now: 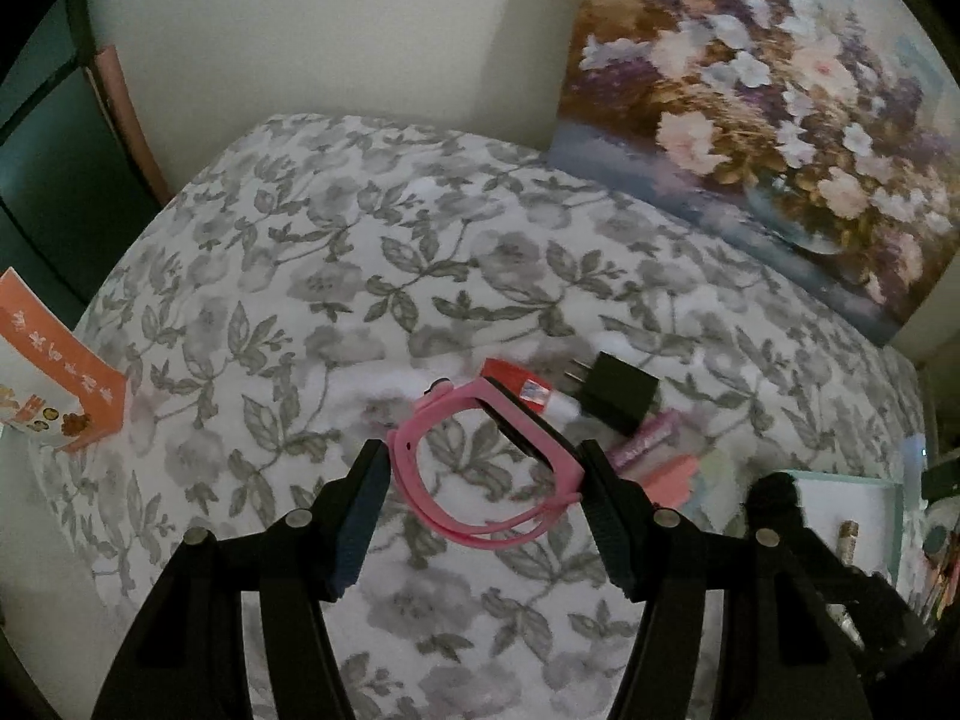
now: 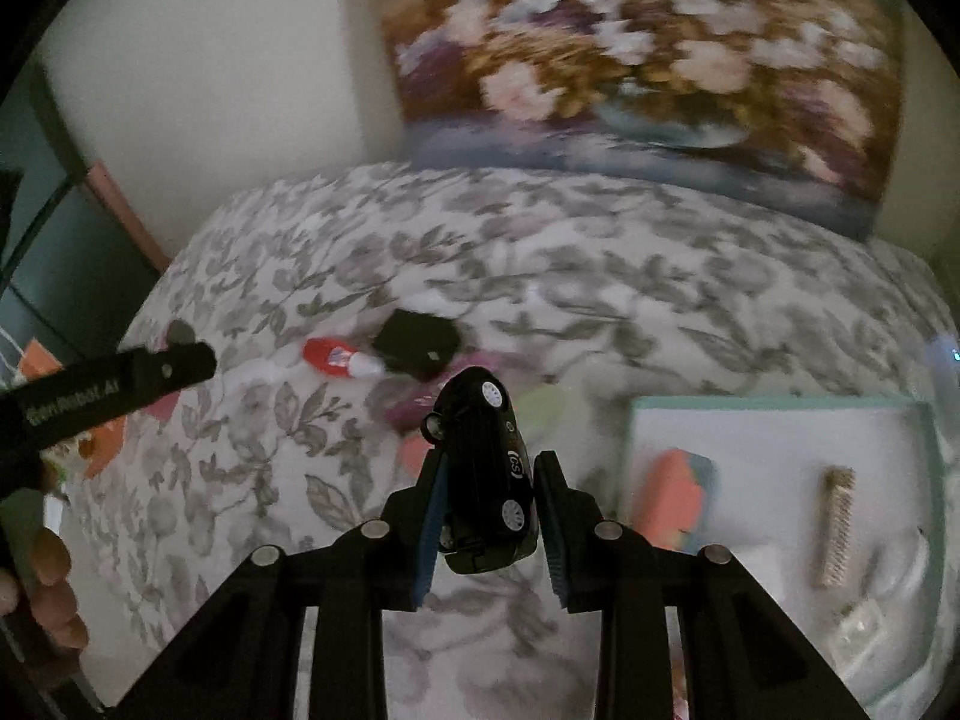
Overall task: Organize rigid objects
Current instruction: 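Carry the pink strap and black toy car over the tray with both tools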
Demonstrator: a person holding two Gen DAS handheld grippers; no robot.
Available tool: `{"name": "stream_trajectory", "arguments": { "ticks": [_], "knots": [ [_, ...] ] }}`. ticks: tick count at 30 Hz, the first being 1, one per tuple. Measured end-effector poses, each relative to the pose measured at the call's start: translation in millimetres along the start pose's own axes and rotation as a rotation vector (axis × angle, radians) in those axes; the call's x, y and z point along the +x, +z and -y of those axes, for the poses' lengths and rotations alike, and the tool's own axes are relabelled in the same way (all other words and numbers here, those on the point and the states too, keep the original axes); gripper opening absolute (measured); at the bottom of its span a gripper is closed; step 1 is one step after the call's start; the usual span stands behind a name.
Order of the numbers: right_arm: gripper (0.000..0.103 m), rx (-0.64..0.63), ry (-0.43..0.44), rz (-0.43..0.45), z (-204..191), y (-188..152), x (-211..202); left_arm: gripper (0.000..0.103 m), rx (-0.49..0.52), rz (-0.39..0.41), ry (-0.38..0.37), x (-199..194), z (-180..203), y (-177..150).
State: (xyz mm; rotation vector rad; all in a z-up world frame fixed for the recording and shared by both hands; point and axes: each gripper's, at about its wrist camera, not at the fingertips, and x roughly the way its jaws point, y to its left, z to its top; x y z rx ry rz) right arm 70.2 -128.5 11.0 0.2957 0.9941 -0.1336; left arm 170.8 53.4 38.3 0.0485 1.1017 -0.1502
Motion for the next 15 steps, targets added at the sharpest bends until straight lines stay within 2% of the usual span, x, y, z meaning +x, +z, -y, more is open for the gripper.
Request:
{"name": "stream_trajectory", "arguments": {
  "ticks": [7, 15],
  "knots": [
    [0.031, 0.106, -0.018, 0.019, 40.6, -21.2, -35.9, 0.065, 0.057, 0.008, -0.014, -15.9, 30.7, -21.7],
    [0.031, 0.187, -0.063, 0.013, 79.6, -44.1, -61.9, 0.065, 0.134, 0.013, -0.107, -34.0, 77.0, -42.7]
  ]
}}
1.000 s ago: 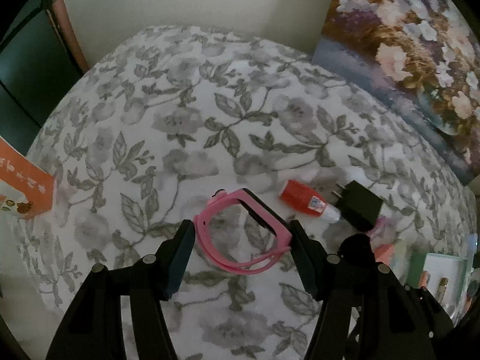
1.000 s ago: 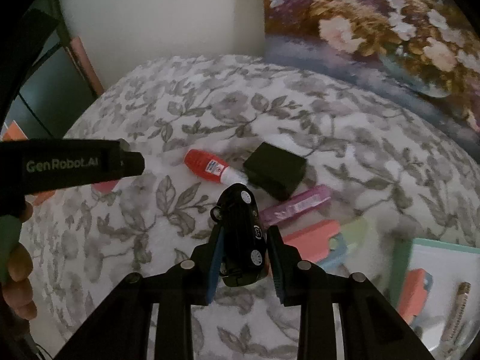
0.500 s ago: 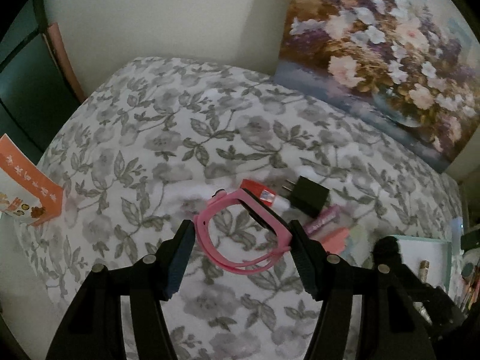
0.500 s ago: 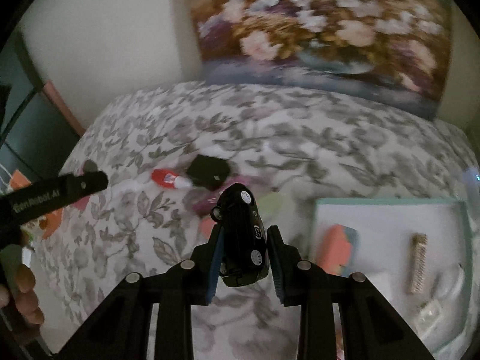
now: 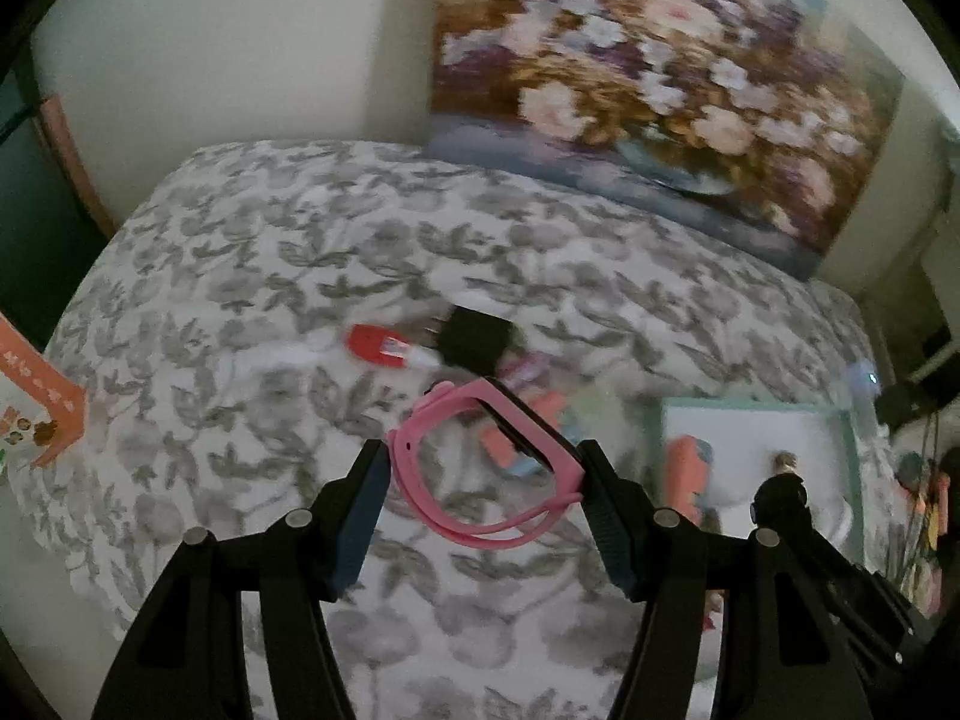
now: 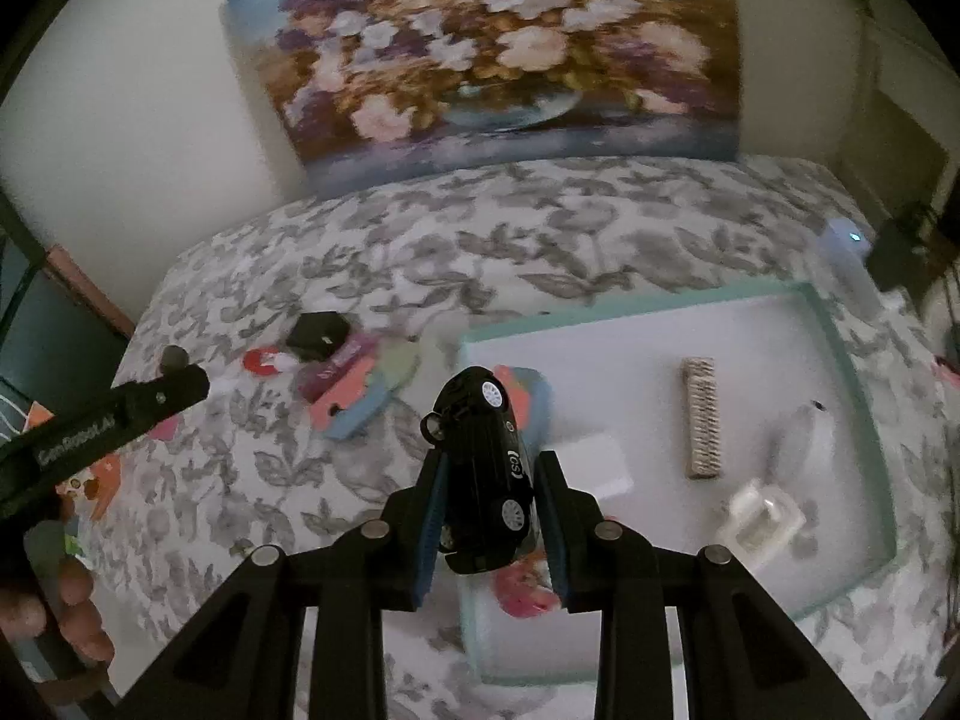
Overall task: Organize rigid objects
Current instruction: 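Carry the pink strap and black toy car over the tray with both tools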
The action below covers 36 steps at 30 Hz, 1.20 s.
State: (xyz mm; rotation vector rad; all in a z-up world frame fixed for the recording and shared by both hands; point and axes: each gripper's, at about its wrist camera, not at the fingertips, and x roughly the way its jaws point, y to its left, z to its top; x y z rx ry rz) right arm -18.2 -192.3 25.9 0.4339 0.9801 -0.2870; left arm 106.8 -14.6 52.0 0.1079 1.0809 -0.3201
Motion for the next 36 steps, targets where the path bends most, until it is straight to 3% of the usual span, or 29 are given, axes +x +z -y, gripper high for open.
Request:
{"name": "stream_trajectory", "arguments": {
  "ticks": [21, 28, 36],
  "knots": [
    [0.031, 0.274, -0.157, -0.028, 139.8, -7.8, -16.7, 0.065, 0.250, -0.102, -0.143, 9.9, 133.4, -44.4],
    [0.031, 0.343, -0.195, -0.028, 174.8, -13.5, -22.8, 0.065, 0.340, -0.121, -0.153, 11.8, 170.7, -61.9],
    [0.032, 0.374, -0.211, -0.016, 188.8, -16.6, -26.5, 0.065, 0.415, -0.141, -0.132, 17.8, 197.2, -77.6]
  ]
}}
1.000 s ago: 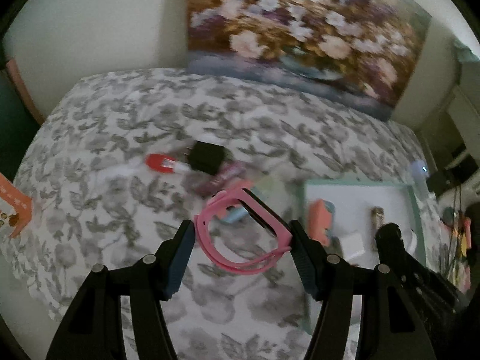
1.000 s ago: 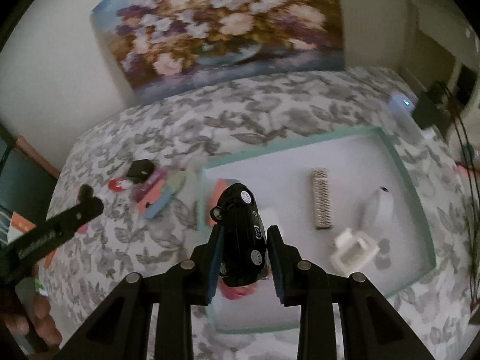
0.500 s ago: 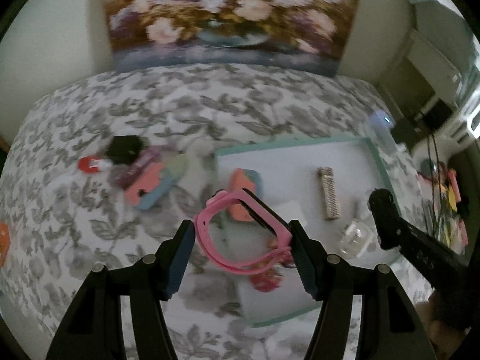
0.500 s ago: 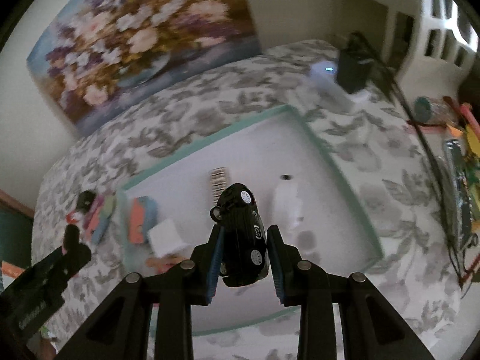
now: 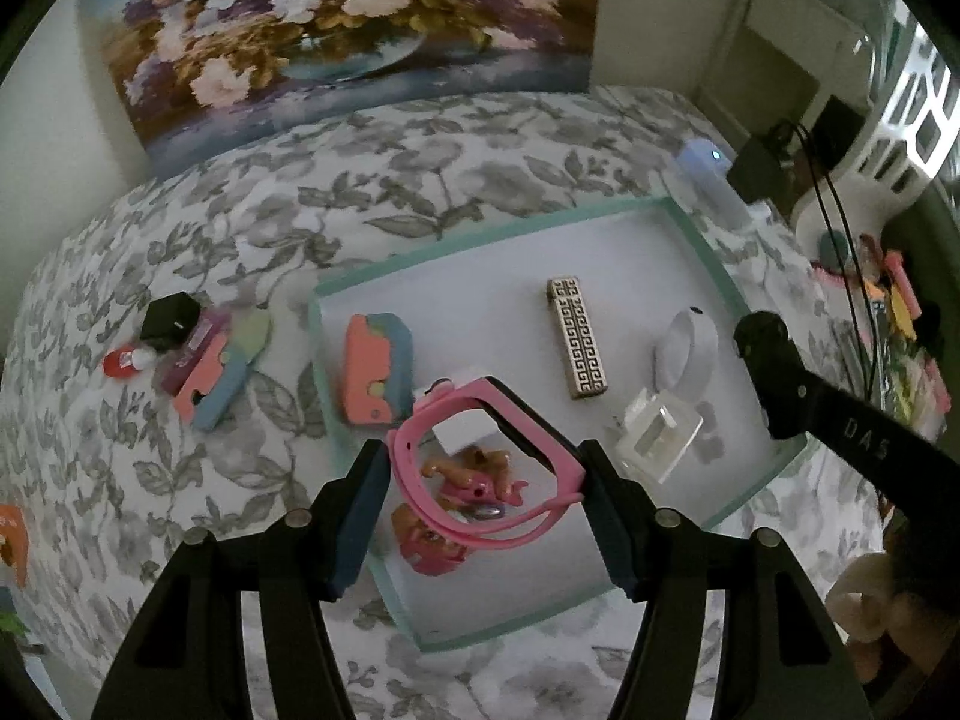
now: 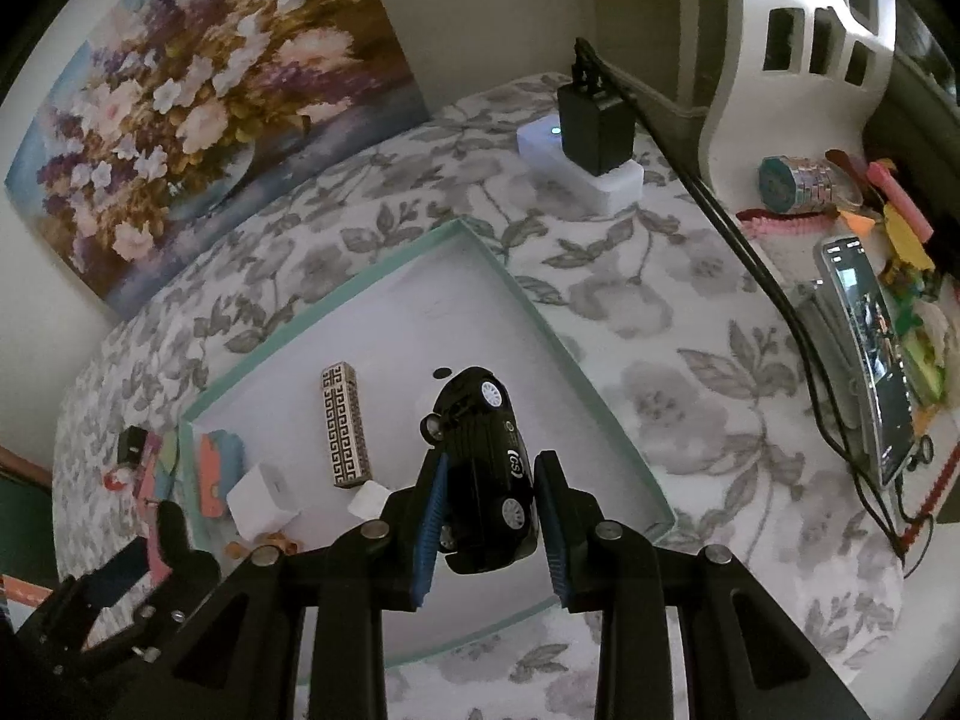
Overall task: Organize rigid objects
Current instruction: 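Carry the pink strap and black toy car over the tray with both tools, then lower the strap and toy car into the tray and open both tools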
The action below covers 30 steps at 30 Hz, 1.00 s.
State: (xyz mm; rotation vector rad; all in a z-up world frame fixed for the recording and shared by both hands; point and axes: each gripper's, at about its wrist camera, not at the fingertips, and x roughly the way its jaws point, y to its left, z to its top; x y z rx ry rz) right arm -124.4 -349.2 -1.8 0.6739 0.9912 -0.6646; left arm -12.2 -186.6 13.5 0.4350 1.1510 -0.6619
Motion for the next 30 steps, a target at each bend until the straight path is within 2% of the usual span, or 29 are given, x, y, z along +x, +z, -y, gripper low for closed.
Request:
{"name": "stream_trajectory", "arguments": {
  "ticks": [19, 23, 25, 27, 28, 30],
  "knots": [
    [0.032, 0.013, -0.038, -0.137, 14.4, -9.4, 43.9, 0.066, 0.053, -0.093, 0.033, 35.6, 20.4, -7.4],
    [0.033, 0.009, -0.039, -0.135, 14.0, -8.0, 41.2, 0.066, 0.054, -0.095, 0.038, 35.0, 21.3, -6.8],
    [0.033, 0.006, -0.041, -0.119, 13.0, -5.9, 36.8, 0.071, 0.054, -0.091, 0.038, 33.1, 20.9, -6.5],
    [0.037, 0.008, -0.038, -0.108, 12.4, -4.7, 32.7, 0.077, 0.051, -0.087, 0.039, 31.0, 19.9, -5.9],
    [0.040, 0.011, -0.035, -0.103, 12.4, -4.0, 30.7, 0.077, 0.050, -0.083, 0.039, 29.7, 19.4, -5.5],
    [0.053, 0.017, -0.031, -0.091, 12.0, -2.4, 26.1, 0.077, 0.044, -0.079, 0.041, 27.5, 17.7, -4.4]
  ]
}}
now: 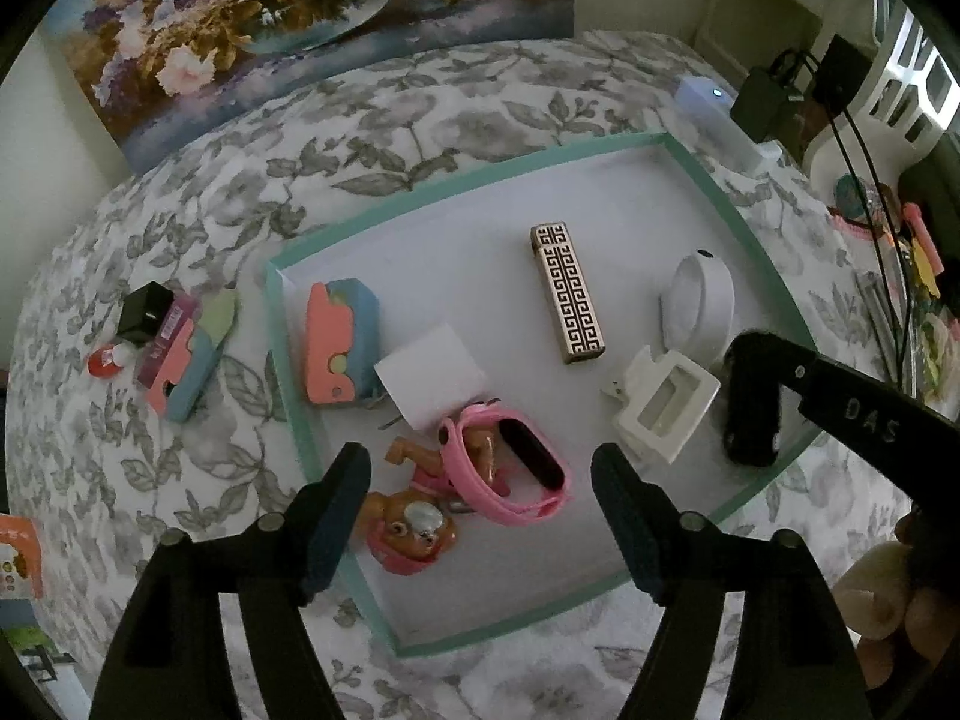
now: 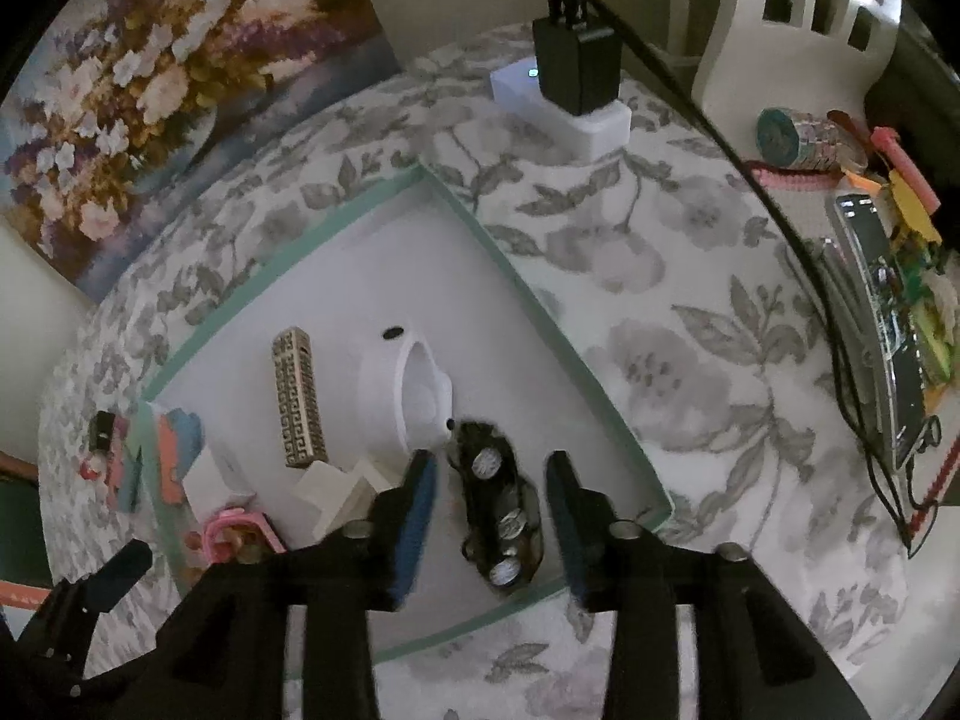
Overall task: Organize rigid objects
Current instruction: 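Lower the strap and toy car into the tray and open both tools, then withdraw both open tools from the tray back over the pile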
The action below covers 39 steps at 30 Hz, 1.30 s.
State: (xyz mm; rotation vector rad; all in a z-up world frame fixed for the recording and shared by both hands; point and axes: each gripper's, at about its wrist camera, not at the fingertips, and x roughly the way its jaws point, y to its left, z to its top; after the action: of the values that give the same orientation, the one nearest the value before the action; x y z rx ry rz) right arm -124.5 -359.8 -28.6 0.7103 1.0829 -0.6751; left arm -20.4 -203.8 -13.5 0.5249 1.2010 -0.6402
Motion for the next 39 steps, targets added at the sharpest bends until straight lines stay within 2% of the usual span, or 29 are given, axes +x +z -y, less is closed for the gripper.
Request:
{"name": "stream_trajectory", "arguments": {
  "ticks": [5, 7, 12, 14, 16, 21, 30, 39],
  "knots": [
    [0.066, 0.002, 0.001, 0.049, -2.9, 3.6, -16.3, 0.079, -0.036, 0.023, -0.003, -8.1, -12.0, 2.6],
    [0.071, -0.001, 0.002, 0.069, -4.3, 4.4, -21.9, 0.092, -0.067, 0.034, -0.001, -11.4, -21.7, 3.8],
    [0.082, -0.027, -0.010, 0.089, -9.9, 5.8, -28.4, 0.094, -0.156, 0.058, 0.007, -17.0, -49.3, 4.7],
    [0.084, -0.040, -0.014, 0.091, -12.1, 5.7, -29.0, 0.098, -0.192, 0.066, 0.018, -18.4, -62.0, 4.1],
    [0.086, -0.049, -0.020, 0.091, -14.1, 5.2, -28.7, 0.099, -0.225, 0.076, 0.027, -20.7, -73.9, 2.9],
    [0.103, -0.069, -0.041, 0.094, -17.7, 4.5, -27.4, 0.099, -0.339, 0.099, 0.030, -26.0, -110.5, -1.2],
    [0.103, -0.119, -0.066, 0.100, -31.9, 0.6, -26.3, 0.099, -0.486, 0.123, 0.092, -33.4, -166.9, -9.8],
    [0.103, -0.209, -0.020, 0.099, -72.0, -11.3, -25.0, 0.099, -0.536, 0.125, 0.100, -34.8, -199.2, -17.0]
  ]
}}
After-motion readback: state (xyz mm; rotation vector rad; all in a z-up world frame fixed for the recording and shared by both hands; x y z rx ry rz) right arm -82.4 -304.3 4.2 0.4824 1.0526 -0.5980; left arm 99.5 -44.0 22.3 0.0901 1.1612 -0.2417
